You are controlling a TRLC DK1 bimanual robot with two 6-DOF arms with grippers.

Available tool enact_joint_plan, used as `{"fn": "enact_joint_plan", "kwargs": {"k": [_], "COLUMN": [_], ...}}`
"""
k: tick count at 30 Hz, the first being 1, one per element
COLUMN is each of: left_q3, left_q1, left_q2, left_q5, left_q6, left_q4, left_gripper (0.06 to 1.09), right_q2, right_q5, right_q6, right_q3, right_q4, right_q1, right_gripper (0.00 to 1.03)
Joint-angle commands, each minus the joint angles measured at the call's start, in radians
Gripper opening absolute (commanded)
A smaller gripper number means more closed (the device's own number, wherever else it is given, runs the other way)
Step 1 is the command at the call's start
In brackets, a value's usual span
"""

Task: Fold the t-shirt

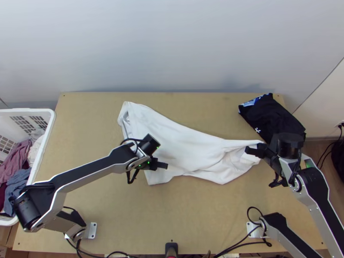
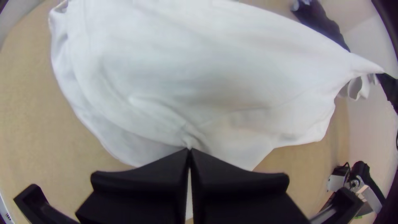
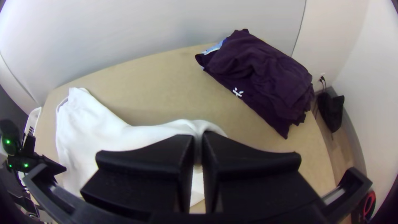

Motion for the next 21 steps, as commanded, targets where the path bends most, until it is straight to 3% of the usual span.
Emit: {"fn": "enact_joint_plan", "kwargs": {"k": [1, 5, 15, 21], "left_q3": [0.066, 0.206, 0.607, 0.841], "left_q1": [0.1, 0.227, 0.434, 0.518], "left_q2": [-0.1, -0.171, -0.24, -0.241], "left_q5": [-0.005, -0.019, -0.181, -0.232], "left_q6": [0.004, 0.012, 0.145, 0.254], "left_q4": [-0.006, -0.074, -0.109, -0.104], "left_gripper": [0.1, 0.1, 0.1, 0.1], "right_q2": [0.01, 0.029, 0.119, 0.15], "right_q5": [0.006, 0.009, 0.047, 0.158], "right_q6": [-0.008, -0.038, -0.117, -0.255], "right_q3": [0.056, 0.136, 0.48, 0.672], "right_q4": [0.005, 0.005, -0.014, 0.023], "right_q1": [-0.035, -0.072, -0.08, -0.007], "right_gripper": [0.03, 0.03, 0.03, 0.03]}}
